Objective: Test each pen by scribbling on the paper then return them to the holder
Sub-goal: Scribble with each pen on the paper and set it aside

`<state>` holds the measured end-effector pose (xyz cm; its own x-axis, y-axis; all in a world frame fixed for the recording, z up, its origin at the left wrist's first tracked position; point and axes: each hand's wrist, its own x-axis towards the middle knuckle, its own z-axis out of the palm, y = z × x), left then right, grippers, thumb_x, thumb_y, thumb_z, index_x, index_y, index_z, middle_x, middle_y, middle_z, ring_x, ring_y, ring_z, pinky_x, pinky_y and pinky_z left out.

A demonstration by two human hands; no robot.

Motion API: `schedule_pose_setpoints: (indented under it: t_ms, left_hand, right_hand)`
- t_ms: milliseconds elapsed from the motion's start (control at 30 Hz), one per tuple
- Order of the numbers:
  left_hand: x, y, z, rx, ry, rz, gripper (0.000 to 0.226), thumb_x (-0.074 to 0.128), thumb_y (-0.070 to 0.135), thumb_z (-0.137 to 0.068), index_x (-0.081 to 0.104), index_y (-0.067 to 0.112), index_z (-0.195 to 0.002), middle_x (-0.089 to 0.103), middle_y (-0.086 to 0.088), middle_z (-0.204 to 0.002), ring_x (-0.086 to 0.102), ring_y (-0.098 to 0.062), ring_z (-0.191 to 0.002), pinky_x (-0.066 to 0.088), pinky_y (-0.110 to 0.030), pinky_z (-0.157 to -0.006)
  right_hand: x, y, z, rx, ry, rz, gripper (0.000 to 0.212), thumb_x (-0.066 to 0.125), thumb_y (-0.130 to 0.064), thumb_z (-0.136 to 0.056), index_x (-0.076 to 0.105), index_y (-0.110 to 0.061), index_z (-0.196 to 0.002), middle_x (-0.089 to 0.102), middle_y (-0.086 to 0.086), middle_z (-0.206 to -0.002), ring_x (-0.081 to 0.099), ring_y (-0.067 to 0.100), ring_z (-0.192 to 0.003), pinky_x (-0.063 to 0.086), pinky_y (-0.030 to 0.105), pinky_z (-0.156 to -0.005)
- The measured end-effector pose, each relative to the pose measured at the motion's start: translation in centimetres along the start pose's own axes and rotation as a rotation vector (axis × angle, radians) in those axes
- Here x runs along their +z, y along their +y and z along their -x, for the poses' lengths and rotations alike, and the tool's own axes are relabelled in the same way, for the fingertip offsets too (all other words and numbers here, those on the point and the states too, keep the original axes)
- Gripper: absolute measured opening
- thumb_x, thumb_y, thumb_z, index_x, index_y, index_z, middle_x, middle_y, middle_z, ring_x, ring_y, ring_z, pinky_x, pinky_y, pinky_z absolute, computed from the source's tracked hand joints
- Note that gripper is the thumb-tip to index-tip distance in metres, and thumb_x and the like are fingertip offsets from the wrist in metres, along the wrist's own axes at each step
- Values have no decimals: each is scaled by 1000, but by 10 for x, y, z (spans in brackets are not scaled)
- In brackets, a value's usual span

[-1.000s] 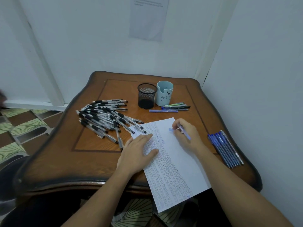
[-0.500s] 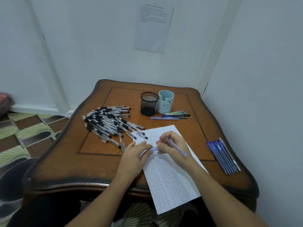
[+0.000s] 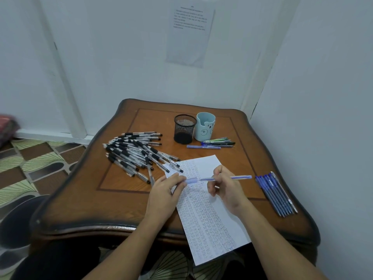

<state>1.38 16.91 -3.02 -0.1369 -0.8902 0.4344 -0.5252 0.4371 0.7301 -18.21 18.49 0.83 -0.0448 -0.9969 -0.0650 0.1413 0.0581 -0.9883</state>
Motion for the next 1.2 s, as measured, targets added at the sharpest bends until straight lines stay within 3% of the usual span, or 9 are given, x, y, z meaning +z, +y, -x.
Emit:
schedule_pose_setpoints:
  t_ms: [67,200,300,367,433,633,933,1067,1200]
  left_hand:
    - [0,0,0,18,3,-2,25,58,43,-90,74,27,-99,61,31,-100,63,-13,-92,29,-1,-89]
    - [0,1,0,42,18,-15,16,68,30,-89,76,24,-101,67,22,-104,63,-12,-99,47,-28,-88]
    - [-3,4,0,55,50,7,17,64,31,-87,75,23,-98,63,32,-93,60,2,-88,48,-19,-74]
    - [-5,7,-2,37,65,32,11,68,24,-89,75,23,-97,60,36,-87,57,11,-77,41,-8,-67]
    - [-6,10,-2,9,79,64,10,70,17,-88,75,20,-96,60,33,-81,54,13,-67,37,-3,-60]
    - [-4,6,-4,-106,119,134,13,69,9,-88,76,14,-98,62,29,-82,62,1,-83,45,-7,-66]
    - [-5,5,-2,-258,50,263,18,65,11,-90,71,27,-89,71,10,-82,61,-14,-79,47,-22,-65]
    - [-8,7,-2,-299,50,323,25,65,12,-90,66,36,-83,71,10,-81,63,-2,-80,46,-12,-66]
    - [-9,8,-3,-304,60,327,21,64,16,-92,65,35,-84,69,18,-80,63,-2,-81,47,-14,-68]
  right_hand:
    - [-1,0,1,2,-3,0,9,49,-12,-73,44,-9,-79,56,11,-55,46,20,-54,37,28,-52]
    - [3,0,5,44,-81,52,10,65,2,-88,59,-5,-85,65,17,-69,48,20,-58,37,29,-54]
    - [7,-2,6,77,-92,18,16,70,-17,-88,72,-4,-97,73,20,-87,58,17,-69,41,29,-57]
    - [6,-4,4,118,-58,-18,30,55,-27,-99,76,-5,-102,74,21,-96,61,16,-73,41,30,-57]
    - [6,-2,4,128,-47,28,38,42,-21,-105,78,-10,-102,74,19,-99,58,19,-76,39,31,-56]
    - [19,-7,6,72,-118,198,40,38,-20,-107,78,-20,-107,72,4,-99,53,16,-82,40,29,-54]
    - [22,-4,6,69,-163,304,36,38,-35,-108,74,-35,-109,68,-2,-95,50,14,-81,40,25,-54]
    - [21,-13,1,13,-128,261,7,57,-20,-100,63,-18,-104,64,1,-81,55,11,-68,39,24,-51]
    - [-3,-23,-1,-38,37,207,11,78,-10,-80,69,-10,-86,69,-2,-75,56,12,-65,45,23,-54]
